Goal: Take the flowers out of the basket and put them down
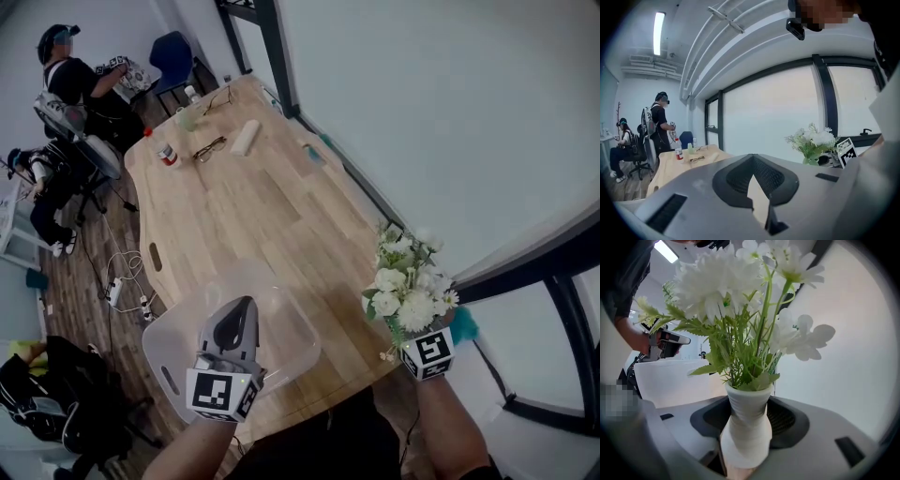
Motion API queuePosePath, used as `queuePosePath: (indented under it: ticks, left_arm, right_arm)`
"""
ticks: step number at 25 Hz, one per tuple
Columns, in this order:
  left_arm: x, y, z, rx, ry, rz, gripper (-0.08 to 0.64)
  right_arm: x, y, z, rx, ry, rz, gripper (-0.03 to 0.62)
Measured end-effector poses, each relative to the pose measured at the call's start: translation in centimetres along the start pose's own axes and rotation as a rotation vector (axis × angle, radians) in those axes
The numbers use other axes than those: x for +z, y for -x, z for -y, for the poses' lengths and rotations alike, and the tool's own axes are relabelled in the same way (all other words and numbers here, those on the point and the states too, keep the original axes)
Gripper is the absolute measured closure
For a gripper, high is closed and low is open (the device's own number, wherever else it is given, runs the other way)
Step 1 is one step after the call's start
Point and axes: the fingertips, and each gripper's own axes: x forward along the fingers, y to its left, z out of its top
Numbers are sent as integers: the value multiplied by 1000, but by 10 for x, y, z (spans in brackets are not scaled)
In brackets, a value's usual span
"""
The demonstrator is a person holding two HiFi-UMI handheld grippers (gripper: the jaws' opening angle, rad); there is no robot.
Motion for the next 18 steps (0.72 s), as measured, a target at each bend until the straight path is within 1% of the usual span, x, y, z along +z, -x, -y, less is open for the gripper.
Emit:
queuePosePath:
  ticks: [5, 12, 15, 16, 17, 18]
  left_arm:
    - [-4, 1, -6, 9, -22, -25, 555]
    - [-6, 6, -18, 35, -21, -34, 554]
    - [-7, 12, -28, 50, -16, -34, 555]
    - [-6, 15, -31, 55, -14, -33, 555]
    - [-5, 18, -33, 61, -11, -30, 555]
    - [-4, 21, -35, 68, -10, -28, 555]
  right_arm:
    - [-6, -18, -4, 6, 18, 18, 334]
    - [-6, -27, -10, 8, 62, 24, 334]
    - [-5, -30, -15, 16, 46, 31, 334]
    - [-4, -30, -16, 28, 34, 35, 318]
    - [-5, -29, -17, 39, 25, 34, 280]
    - [-6, -26, -18, 46, 20, 28, 270]
